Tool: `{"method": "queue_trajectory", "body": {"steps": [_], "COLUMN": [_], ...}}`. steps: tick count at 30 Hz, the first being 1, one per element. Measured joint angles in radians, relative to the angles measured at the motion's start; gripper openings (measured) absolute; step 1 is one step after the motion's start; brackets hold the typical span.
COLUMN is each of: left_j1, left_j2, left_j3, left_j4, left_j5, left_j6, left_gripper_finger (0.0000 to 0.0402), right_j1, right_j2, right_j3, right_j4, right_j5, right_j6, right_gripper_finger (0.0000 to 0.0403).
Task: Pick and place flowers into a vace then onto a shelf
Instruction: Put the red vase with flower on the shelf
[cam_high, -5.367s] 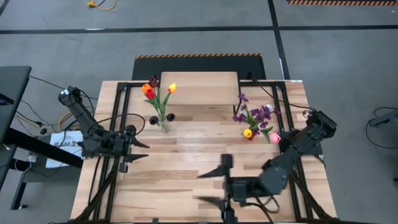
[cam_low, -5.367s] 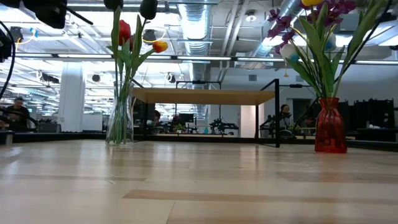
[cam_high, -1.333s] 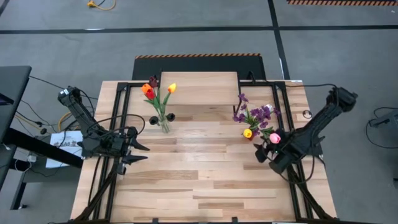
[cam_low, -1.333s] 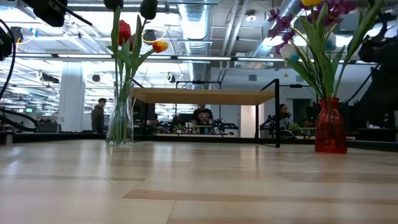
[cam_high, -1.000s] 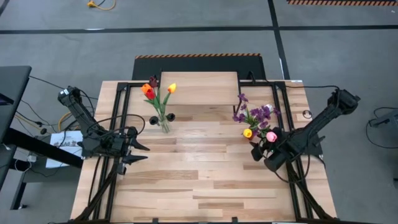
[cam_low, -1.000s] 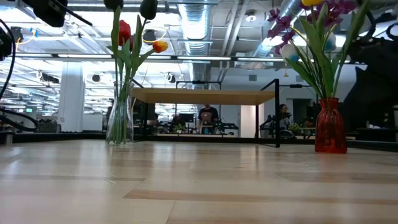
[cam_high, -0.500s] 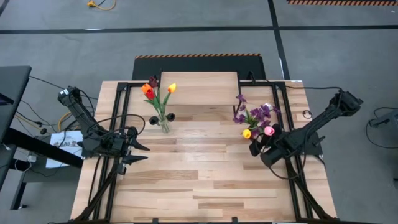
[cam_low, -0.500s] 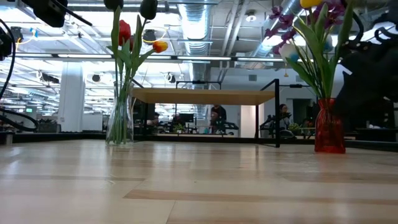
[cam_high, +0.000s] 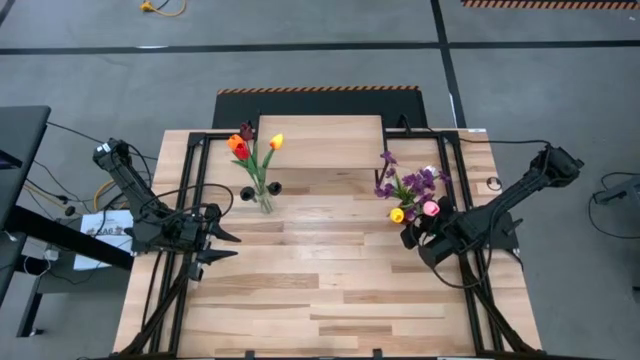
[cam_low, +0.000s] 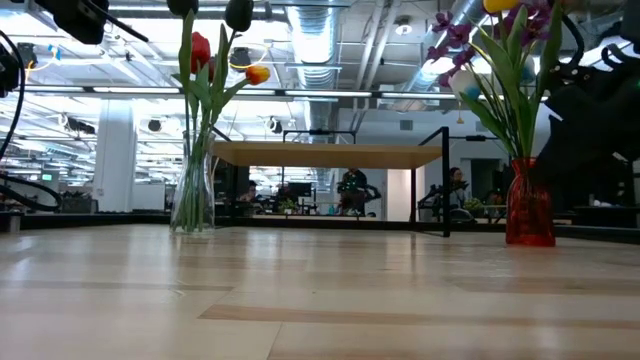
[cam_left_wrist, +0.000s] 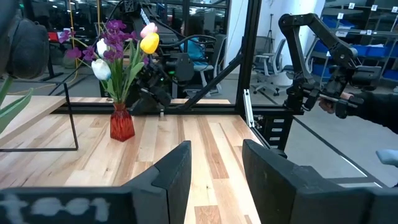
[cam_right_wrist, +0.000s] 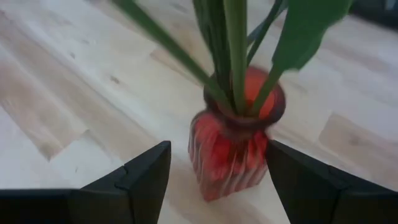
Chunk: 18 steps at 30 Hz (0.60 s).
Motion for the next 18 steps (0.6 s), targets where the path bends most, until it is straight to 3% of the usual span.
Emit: {"method": "queue_trajectory", "body": {"steps": [18], "left_j1": [0.000], "left_j2": [0.000], "left_j3": [0.000], "left_j4": [0.001], "left_j5": [0.010], "left_j6": [-0.005], "left_gripper_finger": [0.0135], "right_j1": [-0.001], "right_j2": [0.000], "right_j3": [0.000], "right_j4": [0.003], "right_j5": [0.133], "right_j6": [-0.002], "right_gripper_finger": [0.0256]}}
